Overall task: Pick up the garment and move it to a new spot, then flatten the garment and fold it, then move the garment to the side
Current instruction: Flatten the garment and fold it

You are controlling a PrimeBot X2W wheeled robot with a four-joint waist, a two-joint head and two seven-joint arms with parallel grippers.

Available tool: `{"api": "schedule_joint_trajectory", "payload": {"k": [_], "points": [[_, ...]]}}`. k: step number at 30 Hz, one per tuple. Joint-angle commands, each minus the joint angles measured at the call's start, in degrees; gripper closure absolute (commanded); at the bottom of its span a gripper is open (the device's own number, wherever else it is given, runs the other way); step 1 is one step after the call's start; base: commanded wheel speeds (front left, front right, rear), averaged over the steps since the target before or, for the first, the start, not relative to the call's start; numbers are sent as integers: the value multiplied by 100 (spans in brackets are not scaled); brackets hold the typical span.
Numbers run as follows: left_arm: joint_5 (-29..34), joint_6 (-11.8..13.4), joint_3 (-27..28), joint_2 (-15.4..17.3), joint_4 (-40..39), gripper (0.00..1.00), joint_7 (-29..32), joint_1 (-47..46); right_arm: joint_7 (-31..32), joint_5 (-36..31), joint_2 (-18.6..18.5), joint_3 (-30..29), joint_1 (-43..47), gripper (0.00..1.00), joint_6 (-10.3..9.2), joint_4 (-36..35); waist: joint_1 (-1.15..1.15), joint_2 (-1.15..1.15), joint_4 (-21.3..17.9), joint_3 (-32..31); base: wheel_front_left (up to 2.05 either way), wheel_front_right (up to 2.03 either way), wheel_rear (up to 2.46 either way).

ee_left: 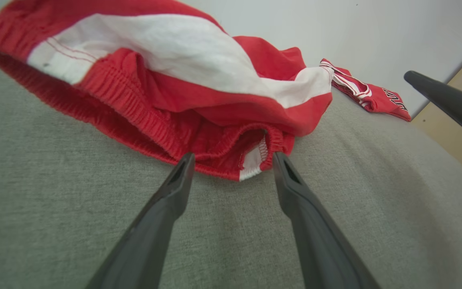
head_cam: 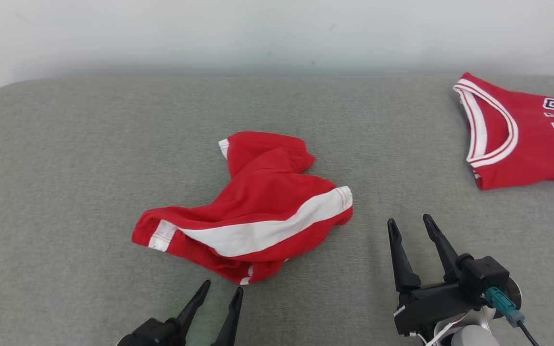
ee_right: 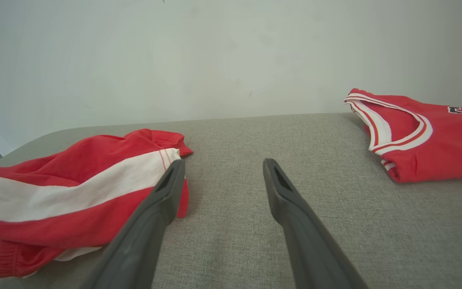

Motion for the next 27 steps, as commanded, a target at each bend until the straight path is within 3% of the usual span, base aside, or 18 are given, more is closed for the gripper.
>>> {"api": "schedule_joint_trajectory", "payload": {"k": [1, 17, 18, 19, 20, 27], "points": [[98, -51, -33, 9, 149, 0, -21, -120, -6, 26, -32, 28, -75, 0, -5, 7, 0, 0, -132, 38, 0, 0, 0], [488, -163, -88, 134, 1226, 0, -21, -691, -6, 46, 20, 20, -85, 0, -5, -18, 0, 0, -702, 144, 0, 0, 0], [477, -169, -83, 129, 1271, 62, -21, -711, -6, 43, 22, 18, -81, 0, -5, -13, 0, 0, -709, 138, 0, 0, 0], [476, -172, -81, 122, 1306, 86, -21, -740, -6, 42, 24, 20, -75, 0, -5, -8, 0, 0, -711, 128, 0, 0, 0], [484, -175, -84, 116, 1334, 100, -21, -762, -6, 41, 24, 14, -67, 0, -5, -4, 0, 0, -709, 120, 0, 0, 0], [427, -178, 64, 75, 1007, 100, -21, -718, -6, 4, -20, -88, 52, 0, -5, -19, 0, 0, -476, 14, 0, 0, 0]]}}
